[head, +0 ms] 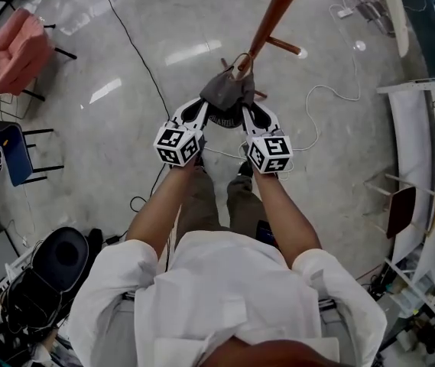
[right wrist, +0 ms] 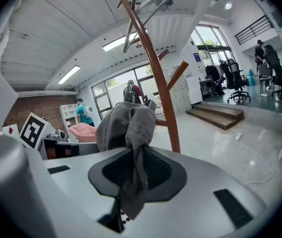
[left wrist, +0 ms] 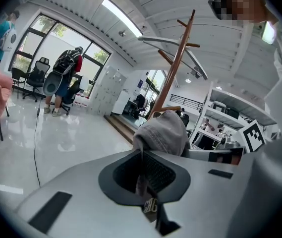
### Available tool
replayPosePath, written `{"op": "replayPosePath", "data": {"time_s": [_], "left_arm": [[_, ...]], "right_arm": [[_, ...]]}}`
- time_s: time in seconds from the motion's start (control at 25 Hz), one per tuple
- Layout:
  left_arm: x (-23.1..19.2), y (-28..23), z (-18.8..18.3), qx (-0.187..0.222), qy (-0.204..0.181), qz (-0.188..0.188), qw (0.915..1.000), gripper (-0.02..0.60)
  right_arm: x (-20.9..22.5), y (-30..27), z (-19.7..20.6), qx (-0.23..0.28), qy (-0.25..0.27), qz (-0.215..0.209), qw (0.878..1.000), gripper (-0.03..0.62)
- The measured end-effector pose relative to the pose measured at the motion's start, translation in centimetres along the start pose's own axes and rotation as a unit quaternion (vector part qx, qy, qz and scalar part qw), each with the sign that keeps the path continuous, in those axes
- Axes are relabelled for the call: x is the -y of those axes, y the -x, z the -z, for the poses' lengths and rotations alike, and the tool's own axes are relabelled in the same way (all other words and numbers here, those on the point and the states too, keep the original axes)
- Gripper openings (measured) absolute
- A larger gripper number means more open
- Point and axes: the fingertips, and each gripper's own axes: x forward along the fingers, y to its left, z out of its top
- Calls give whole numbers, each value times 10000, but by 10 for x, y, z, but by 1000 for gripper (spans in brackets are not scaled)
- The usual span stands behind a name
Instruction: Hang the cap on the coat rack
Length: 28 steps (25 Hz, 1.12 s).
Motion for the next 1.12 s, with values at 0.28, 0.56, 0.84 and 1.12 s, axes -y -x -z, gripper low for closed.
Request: {"op": "replayPosePath", "data": {"time_s": [0.28,0.56,0.84,1.12], "left_arm": [[-16,-29,23,-131,-93,328,9993,19],[-22,-65,48,-191,-198,499,9984,18],[-38,-96,51,70,-301,522,9982,20],[-55,-123,63,154,-310,539,9979,20]], "right_arm": [[20,-15,28,9,-15,381,9993,66],[52,-25,48,52,34,629,9980,66],[70,-50,56,91,235,695,9973,66],[90,-73,69,47,390,773,9962,66]]}}
